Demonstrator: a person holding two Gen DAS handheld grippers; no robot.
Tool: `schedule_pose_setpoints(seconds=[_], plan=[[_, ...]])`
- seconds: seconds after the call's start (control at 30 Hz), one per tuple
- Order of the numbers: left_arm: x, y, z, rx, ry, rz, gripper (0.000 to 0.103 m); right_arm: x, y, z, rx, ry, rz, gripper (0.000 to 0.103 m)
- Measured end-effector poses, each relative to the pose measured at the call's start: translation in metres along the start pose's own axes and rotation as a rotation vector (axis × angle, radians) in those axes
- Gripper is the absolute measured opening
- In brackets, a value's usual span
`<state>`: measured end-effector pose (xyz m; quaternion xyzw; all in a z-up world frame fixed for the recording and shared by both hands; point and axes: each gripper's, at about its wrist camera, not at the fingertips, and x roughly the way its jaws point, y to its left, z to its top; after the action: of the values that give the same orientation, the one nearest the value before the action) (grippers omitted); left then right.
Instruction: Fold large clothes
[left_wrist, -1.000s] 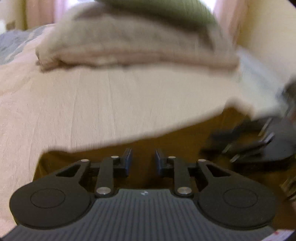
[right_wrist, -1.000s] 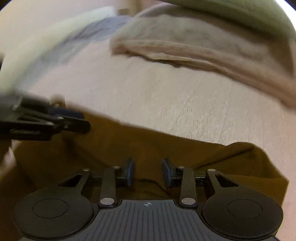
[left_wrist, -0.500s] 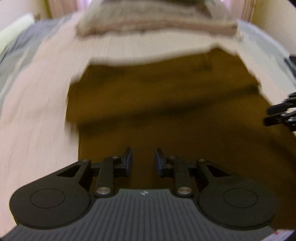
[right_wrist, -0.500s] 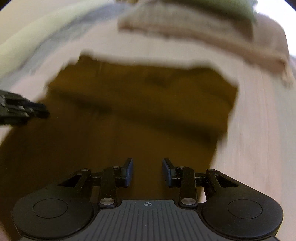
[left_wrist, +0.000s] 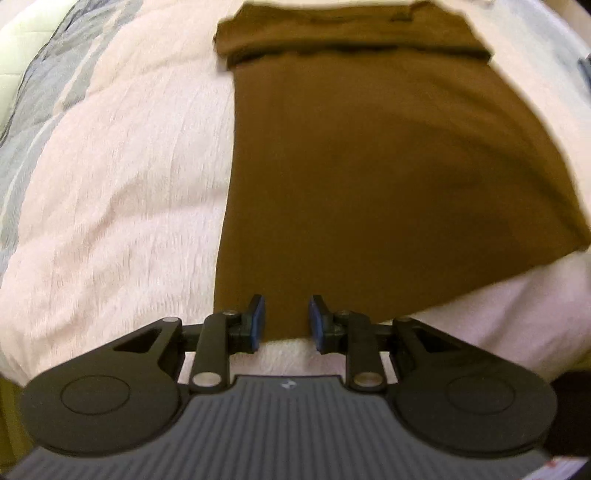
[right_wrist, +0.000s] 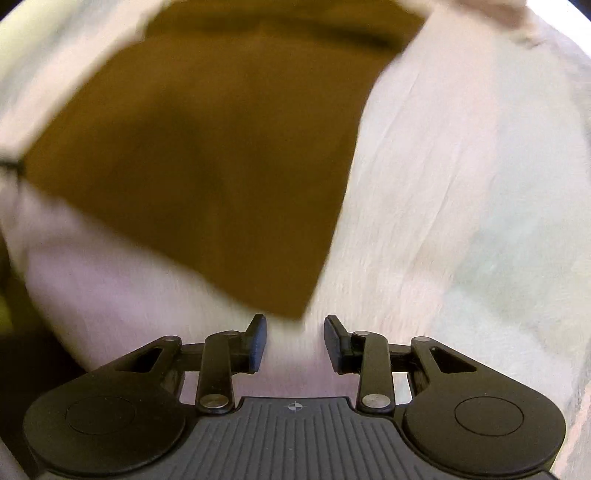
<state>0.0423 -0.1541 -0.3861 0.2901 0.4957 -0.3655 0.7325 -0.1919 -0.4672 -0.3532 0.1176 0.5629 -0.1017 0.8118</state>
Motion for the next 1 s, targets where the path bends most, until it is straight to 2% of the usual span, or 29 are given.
schedule_pose_setpoints(seconds=[0.07,0.13,0.17,0.2,0.23,0.27,0.33,0.4,0.5,0.53,0.6,0.67,1.0], plan=[[-0.01,0.005,0.01,-0.013,-0.076,-0.063,0.023,-0.002,0.011,0.014,0.041,-0.087,0.019,0.032],[-0.003,0.009,0.014,-0.038,-0.1,-0.091,0.026,0.012,0.025,0.021,0.099,-0.112,0.017,0.032],[0.004,0.011,0.013,-0.054,-0.086,-0.092,0.026,0.025,0.033,0.022,0.129,-0.091,0.007,0.032],[0.013,0.011,0.01,-0.069,-0.047,-0.087,0.026,0.04,0.037,0.012,0.162,-0.032,-0.018,0.032],[0.027,0.011,0.005,-0.083,0.038,-0.067,0.026,0.052,0.039,0.005,0.183,0.042,-0.046,0.032],[0.032,0.008,0.003,-0.082,0.083,-0.043,0.027,0.054,0.044,-0.002,0.202,0.062,-0.064,0.032],[0.024,0.005,-0.001,-0.071,0.081,-0.023,0.027,0.039,0.057,-0.009,0.212,0.064,-0.071,0.032],[0.014,0.002,0.002,-0.078,0.125,-0.035,0.032,0.025,0.065,-0.009,0.235,0.101,-0.058,0.032],[-0.006,-0.001,0.004,-0.106,0.149,-0.061,0.036,-0.004,0.074,-0.002,0.289,0.092,0.003,0.034],[-0.012,-0.003,0.007,-0.107,0.152,-0.056,0.038,-0.011,0.076,0.001,0.298,0.086,0.015,0.036],[-0.025,-0.006,0.014,-0.111,0.144,-0.052,0.041,-0.025,0.084,0.008,0.293,0.056,0.022,0.051],[-0.035,-0.008,0.018,-0.111,0.131,-0.053,0.045,-0.033,0.092,0.013,0.272,0.03,0.019,0.057],[-0.058,-0.024,0.034,-0.096,0.098,-0.014,0.046,-0.065,0.077,0.014,0.238,-0.034,0.034,0.058]])
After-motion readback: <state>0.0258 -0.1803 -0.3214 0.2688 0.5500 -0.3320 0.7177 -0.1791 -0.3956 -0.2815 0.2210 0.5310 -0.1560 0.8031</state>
